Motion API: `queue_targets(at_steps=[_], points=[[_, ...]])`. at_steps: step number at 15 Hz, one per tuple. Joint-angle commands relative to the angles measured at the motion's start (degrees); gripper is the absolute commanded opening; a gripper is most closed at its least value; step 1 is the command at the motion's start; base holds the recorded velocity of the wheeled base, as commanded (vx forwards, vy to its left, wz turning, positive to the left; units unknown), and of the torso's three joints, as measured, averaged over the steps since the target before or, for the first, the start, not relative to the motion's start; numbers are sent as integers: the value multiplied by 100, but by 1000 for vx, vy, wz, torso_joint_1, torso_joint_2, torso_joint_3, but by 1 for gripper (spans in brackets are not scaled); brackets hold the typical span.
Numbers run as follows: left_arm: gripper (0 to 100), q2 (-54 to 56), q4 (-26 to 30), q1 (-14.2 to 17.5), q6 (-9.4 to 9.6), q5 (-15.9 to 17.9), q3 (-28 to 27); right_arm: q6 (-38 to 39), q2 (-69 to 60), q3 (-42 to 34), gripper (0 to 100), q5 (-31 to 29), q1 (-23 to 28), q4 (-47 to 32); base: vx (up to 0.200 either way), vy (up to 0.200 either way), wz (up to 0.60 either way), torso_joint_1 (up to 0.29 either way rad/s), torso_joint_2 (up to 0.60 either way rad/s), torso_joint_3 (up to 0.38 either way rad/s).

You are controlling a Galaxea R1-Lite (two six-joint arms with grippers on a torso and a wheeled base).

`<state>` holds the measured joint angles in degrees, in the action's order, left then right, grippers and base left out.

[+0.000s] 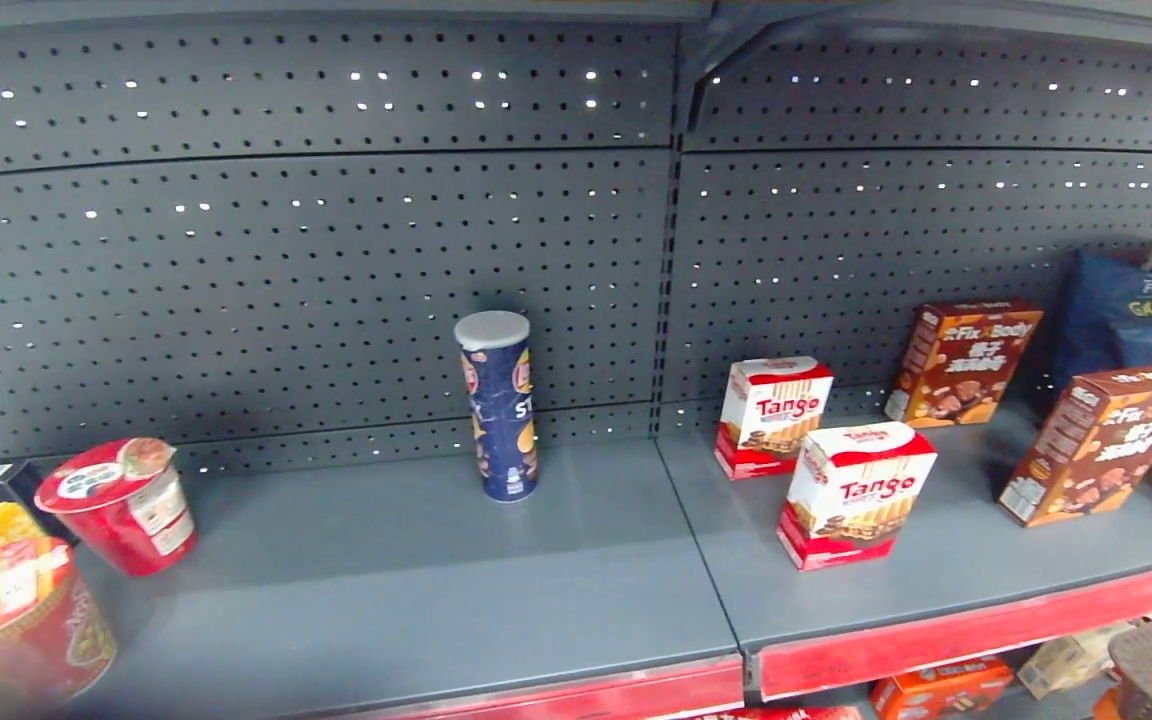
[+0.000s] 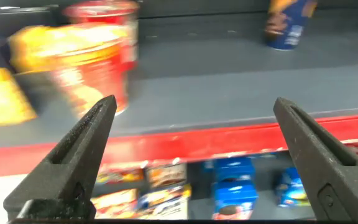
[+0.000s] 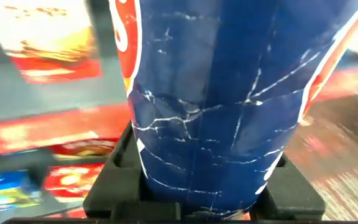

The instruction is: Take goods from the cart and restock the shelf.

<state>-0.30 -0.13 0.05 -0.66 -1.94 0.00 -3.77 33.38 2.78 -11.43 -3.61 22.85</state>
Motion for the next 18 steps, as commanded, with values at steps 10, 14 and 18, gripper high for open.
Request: queue_targets(at_steps=[10, 14, 18], points=[[100, -5, 5, 4, -4, 0, 0, 78, -420, -23, 0, 1469, 299, -184, 0, 0, 0, 0, 0, 0], [100, -5, -4, 4, -4, 9, 0, 175, -613, 144, 0, 1477, 124, -588, 0, 0, 0, 0, 0, 0], [100, -5, 5, 4, -4, 0, 0, 131, -1492, 364, 0, 1460, -35, -1766, 0, 0, 0, 0, 0, 0]])
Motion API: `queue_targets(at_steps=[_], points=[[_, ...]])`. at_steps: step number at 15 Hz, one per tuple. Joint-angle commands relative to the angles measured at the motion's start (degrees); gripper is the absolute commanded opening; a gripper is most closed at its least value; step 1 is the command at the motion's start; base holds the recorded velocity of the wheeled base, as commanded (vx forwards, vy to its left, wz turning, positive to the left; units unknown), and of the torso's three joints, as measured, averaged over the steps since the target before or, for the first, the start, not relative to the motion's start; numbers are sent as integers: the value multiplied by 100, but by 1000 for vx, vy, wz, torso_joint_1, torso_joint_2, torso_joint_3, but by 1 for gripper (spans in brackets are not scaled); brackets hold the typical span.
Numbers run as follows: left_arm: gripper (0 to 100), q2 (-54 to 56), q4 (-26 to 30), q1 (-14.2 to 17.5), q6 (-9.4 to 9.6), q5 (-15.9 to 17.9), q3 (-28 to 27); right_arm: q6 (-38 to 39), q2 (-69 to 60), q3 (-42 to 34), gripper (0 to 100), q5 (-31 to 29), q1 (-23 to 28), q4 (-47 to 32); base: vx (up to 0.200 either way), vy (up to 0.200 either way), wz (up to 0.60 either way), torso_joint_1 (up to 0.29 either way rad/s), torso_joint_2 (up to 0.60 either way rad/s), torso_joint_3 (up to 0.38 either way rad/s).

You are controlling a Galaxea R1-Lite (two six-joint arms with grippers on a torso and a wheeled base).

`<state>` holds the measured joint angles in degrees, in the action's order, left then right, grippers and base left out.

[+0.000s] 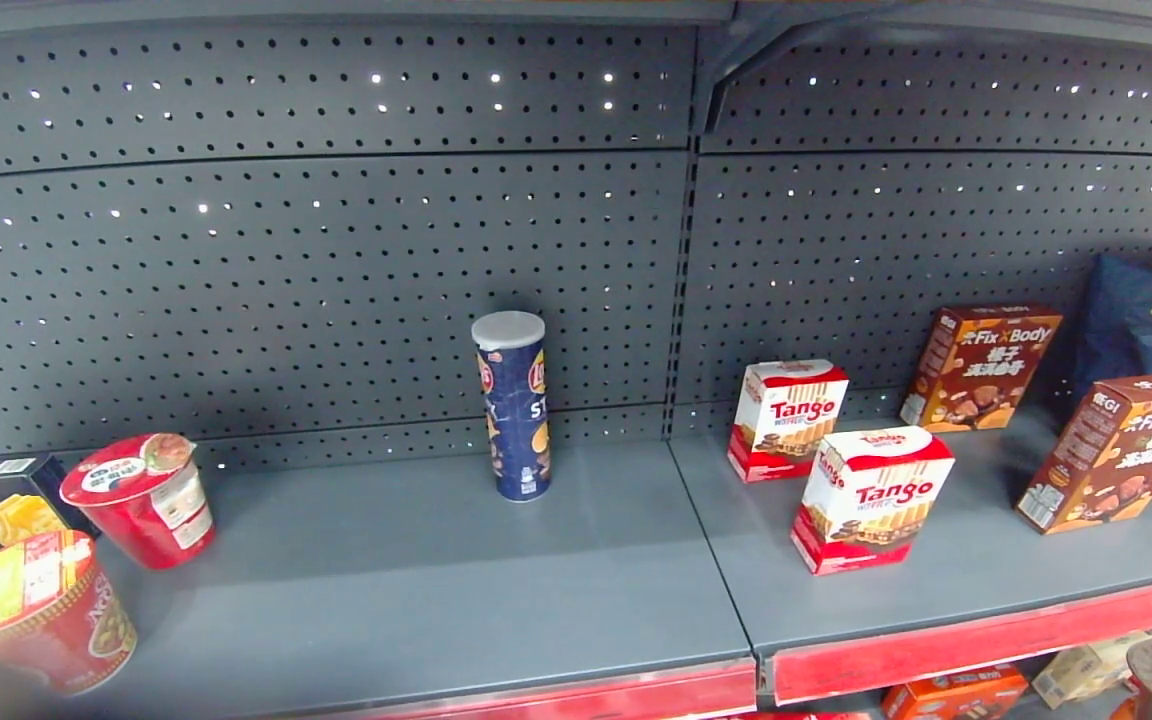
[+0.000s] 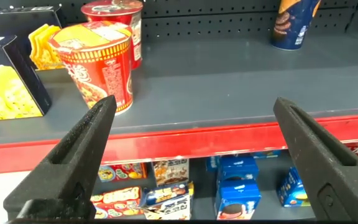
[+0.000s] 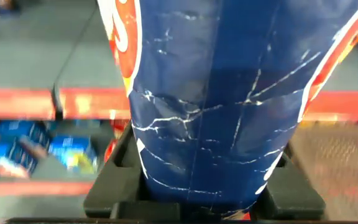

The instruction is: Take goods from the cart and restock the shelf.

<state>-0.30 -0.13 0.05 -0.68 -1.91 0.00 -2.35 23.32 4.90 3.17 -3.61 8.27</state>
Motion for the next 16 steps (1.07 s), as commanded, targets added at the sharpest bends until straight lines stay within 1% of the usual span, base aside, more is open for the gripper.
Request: queue_targets(at_steps=[1, 2, 3, 4, 5, 6, 7, 8, 9, 10, 11, 12, 13, 14, 15, 16], points=[[100, 4, 5, 4, -2, -2, 0, -11, -785, 310, 0, 8, -26, -818, 0, 0, 0, 0, 0, 0], [100, -31, 31, -22, -2, 7, -9, -11, -1102, 547, 0, 8, -35, -1486, 0, 0, 0, 0, 0, 0], [100, -57, 31, -22, 7, 7, -9, -11, -1137, 582, 0, 8, -35, -1582, 0, 0, 0, 0, 0, 0], [100, -93, 22, -58, 33, 86, 0, -11, -1436, 1092, 0, -1, -8, -2637, 0, 0, 0, 0, 0, 0], [100, -110, 40, -66, 68, 174, -9, -11, -1515, 1268, 0, -27, 36, -2971, 0, 0, 0, 0, 0, 0], [100, -260, 40, -102, 183, 332, -9, -11, -1523, 1347, 0, -53, 106, -3068, 0, 0, 0, 0, 0, 0], [100, -321, 40, -137, 226, 358, -9, -11, -1523, 1356, 0, -62, 124, -3068, 0, 0, 0, 0, 0, 0], [100, -471, 31, -356, 411, 437, -9, -20, -1515, 1408, 0, -71, 326, -3085, 0, 0, 0, 0, 0, 0], [100, -620, 40, -295, 402, 288, -26, -37, -1471, 1408, 0, -62, 449, -3068, 0, 0, 0, 0, 0, 0], [100, -901, 75, -260, 393, 209, -369, -72, -1400, 1417, 0, -62, 449, -3033, 0, 0, 0, 0, 0, 0], [100, -1420, 330, -286, 358, 244, -1107, -81, -1339, 1487, 0, -62, 431, -3006, 0, 0, 0, 0, 0, 0], [100, -2044, 541, -321, 279, 367, -1863, -81, -1313, 1567, 0, -53, 422, -3024, 0, 0, 0, 0, 0, 0], [100, -2430, 558, -321, 279, 613, -2329, -81, -1313, 1549, 0, -44, 405, -3033, 0, 0, 0, 0, 0, 0], [100, -2694, 567, -312, 306, 938, -2575, -81, -1313, 1496, 0, -36, 396, -3006, 0, 0, 0, 0, 0, 0], [100, -2852, 567, -321, 341, 1281, -2681, -81, -1313, 1479, 0, -27, 396, -3006, 0, 0, 0, 0, 0, 0], [100, -2949, 550, -321, 358, 1448, -2716, -81, -1313, 1470, 0, -27, 396, -3006, 0, 0, 0, 0, 0, 0]])
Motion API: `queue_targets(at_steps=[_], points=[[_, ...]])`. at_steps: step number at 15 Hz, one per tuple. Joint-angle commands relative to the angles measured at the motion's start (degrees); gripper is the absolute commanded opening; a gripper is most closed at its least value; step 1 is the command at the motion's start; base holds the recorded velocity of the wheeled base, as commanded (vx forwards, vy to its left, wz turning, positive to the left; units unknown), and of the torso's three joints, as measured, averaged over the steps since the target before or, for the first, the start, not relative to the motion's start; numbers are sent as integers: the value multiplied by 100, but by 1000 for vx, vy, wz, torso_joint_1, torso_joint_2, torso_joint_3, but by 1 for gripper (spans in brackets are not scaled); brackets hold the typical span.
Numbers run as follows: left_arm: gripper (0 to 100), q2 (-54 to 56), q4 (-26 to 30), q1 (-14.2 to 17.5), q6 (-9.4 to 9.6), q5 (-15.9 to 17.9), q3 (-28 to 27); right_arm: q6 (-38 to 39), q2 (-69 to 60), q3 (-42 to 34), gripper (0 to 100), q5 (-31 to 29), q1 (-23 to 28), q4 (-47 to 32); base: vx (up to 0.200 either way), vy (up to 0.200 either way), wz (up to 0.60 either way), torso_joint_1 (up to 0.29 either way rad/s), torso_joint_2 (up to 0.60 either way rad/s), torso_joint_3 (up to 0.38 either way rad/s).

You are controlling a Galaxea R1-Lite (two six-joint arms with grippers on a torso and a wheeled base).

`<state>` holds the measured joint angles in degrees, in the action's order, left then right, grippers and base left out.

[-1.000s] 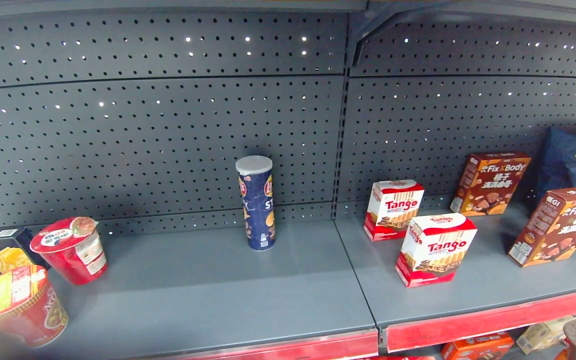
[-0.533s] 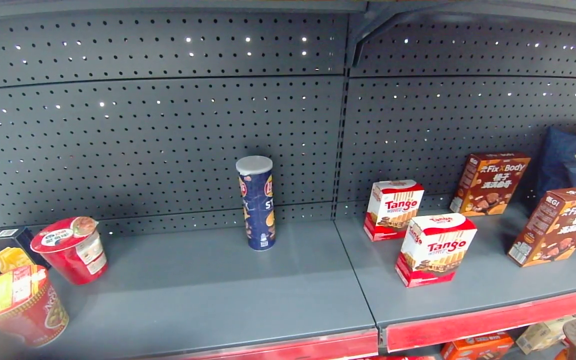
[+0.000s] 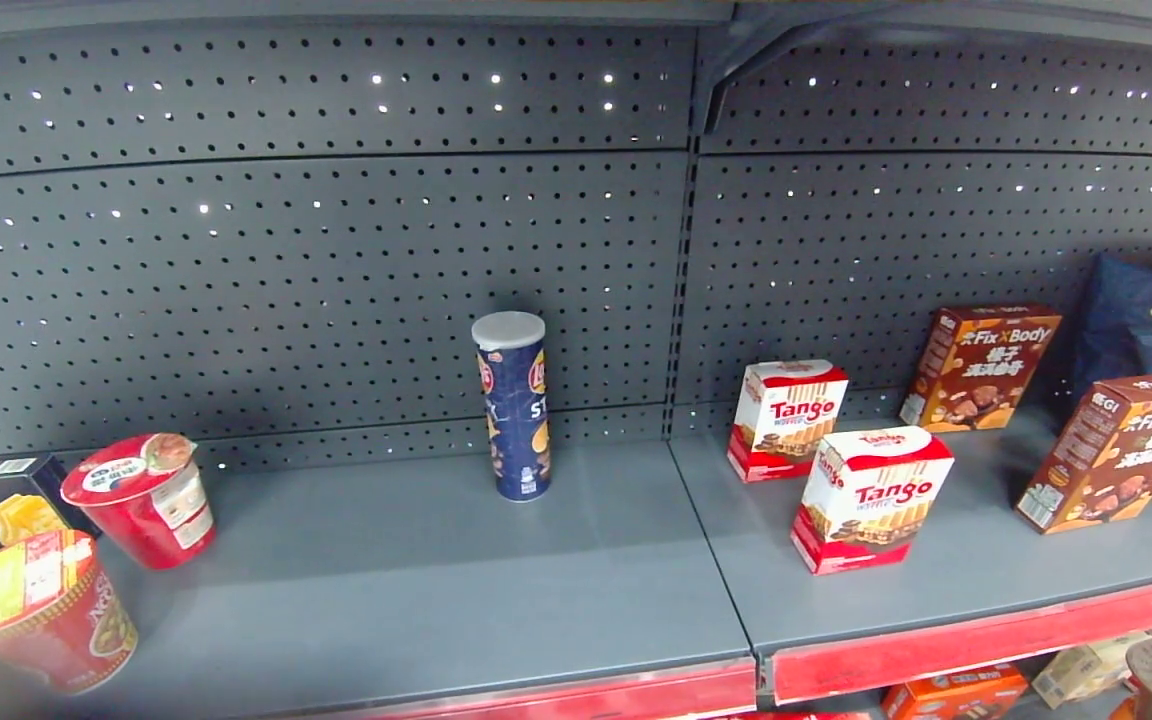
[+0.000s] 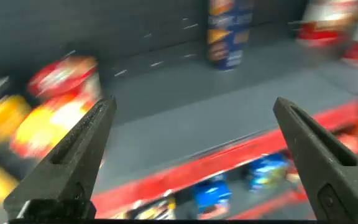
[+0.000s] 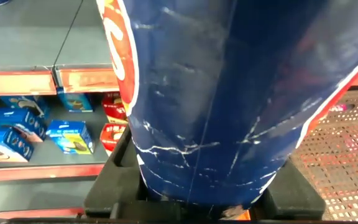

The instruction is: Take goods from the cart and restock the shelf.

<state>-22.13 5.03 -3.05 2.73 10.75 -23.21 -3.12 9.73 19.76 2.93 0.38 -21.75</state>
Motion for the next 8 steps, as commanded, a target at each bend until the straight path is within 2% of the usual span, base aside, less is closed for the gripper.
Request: queue_targets(at_steps=[1, 4, 5, 6, 7, 8], points=[[100, -908, 24, -3, 52, 437, -447, -4, 47, -16, 0, -3, -3, 30, 0, 0, 0, 0, 0, 0], [100, -1417, 24, -12, 52, 595, -518, -4, 38, -130, 0, -55, 24, 268, 0, 0, 0, 0, 0, 0], [100, -1619, -11, -56, 96, 797, -474, -4, 38, -174, 0, -55, 41, 303, 0, 0, 0, 0, 0, 0], [100, -1795, -178, -170, 210, 1298, -421, -4, 47, -174, 0, -55, 50, 312, 0, 0, 0, 0, 0, 0], [100, -2006, -363, -170, 386, 1658, -298, -4, 82, -174, 0, -55, 50, 312, 0, 0, 0, 0, 0, 0], [100, -2191, -556, -187, 615, 1772, -149, -4, 152, -166, 0, -55, 50, 329, 0, 0, 0, 0, 0, 0]])
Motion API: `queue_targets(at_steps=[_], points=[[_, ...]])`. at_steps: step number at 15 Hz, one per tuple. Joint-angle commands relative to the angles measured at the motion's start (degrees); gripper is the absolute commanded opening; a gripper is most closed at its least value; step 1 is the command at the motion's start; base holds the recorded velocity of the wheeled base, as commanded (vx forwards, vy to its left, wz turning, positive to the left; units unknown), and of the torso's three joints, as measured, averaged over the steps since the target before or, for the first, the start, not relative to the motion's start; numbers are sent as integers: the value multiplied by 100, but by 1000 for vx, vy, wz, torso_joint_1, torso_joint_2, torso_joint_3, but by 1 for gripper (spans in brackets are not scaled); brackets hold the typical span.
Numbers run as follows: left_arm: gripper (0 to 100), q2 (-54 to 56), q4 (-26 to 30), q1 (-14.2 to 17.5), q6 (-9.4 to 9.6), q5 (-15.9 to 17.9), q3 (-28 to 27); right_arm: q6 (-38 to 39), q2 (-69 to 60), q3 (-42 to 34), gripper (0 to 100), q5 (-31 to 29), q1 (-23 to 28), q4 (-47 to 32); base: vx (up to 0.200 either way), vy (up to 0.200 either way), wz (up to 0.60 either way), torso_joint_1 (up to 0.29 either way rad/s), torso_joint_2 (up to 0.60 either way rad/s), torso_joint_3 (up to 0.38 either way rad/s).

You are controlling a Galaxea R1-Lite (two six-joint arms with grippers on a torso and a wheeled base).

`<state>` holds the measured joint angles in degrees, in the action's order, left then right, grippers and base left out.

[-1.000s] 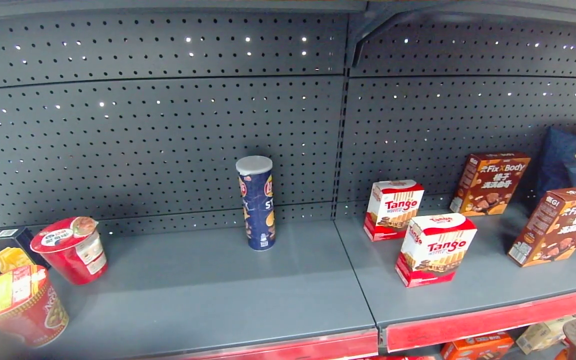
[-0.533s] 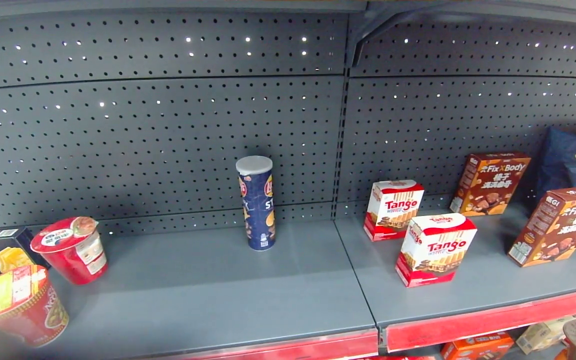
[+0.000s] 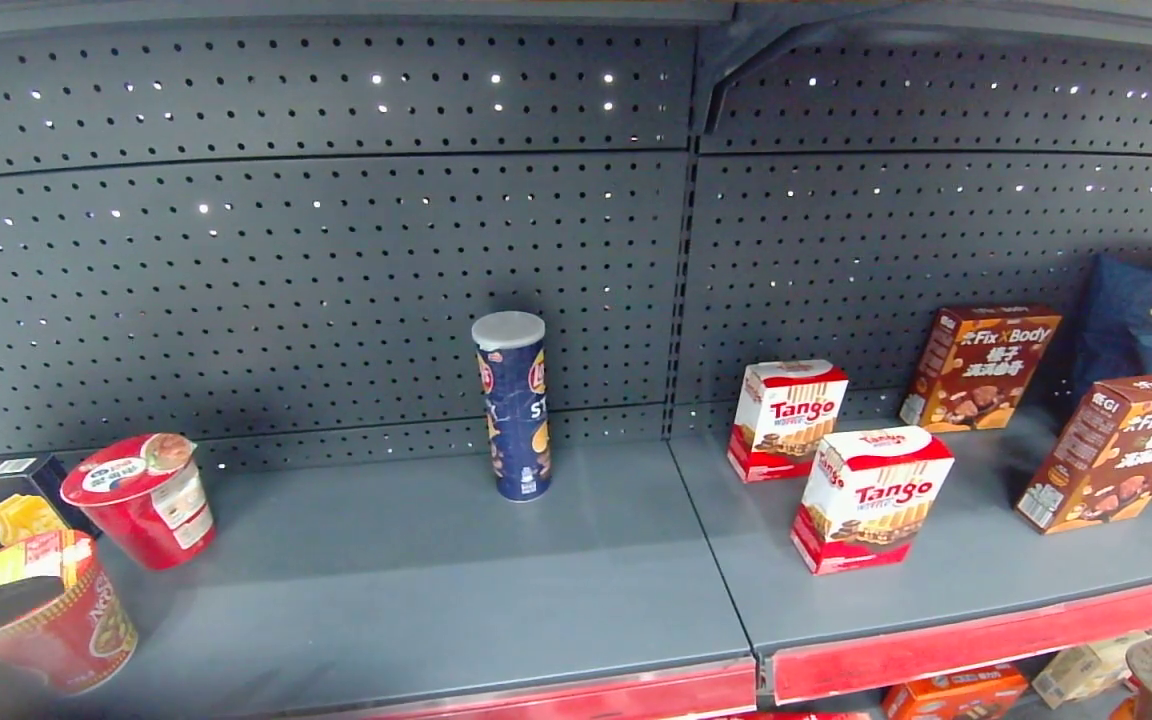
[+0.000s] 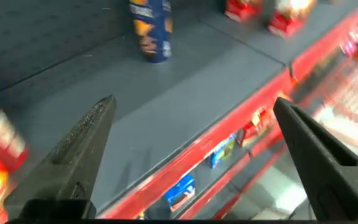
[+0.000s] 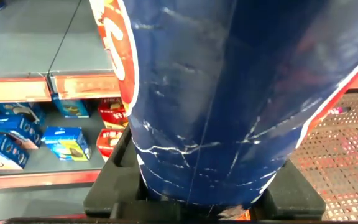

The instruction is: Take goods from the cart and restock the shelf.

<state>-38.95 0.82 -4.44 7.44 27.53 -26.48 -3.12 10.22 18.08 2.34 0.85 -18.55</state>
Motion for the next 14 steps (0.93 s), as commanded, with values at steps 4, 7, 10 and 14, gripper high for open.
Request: queue_targets(at_steps=[4, 7, 10, 14], points=[[100, -1475, -1048, -101, 214, 614, 389, -4, 147, -103, 0, 3, 29, 194, 0, 0, 0, 0, 0, 0], [100, -3057, -2657, -101, 206, 737, 240, -22, 262, -68, 0, 3, 29, 203, 0, 0, 0, 0, 0, 0], [100, -4376, -4028, -75, 170, 965, -68, -22, 350, 3, 0, 3, 29, 203, 0, 0, 0, 0, 0, 0], [100, -5360, -4037, -75, 179, 1431, -1290, -22, 358, 20, 0, 3, 20, 203, 0, 0, 0, 0, 0, 0]])
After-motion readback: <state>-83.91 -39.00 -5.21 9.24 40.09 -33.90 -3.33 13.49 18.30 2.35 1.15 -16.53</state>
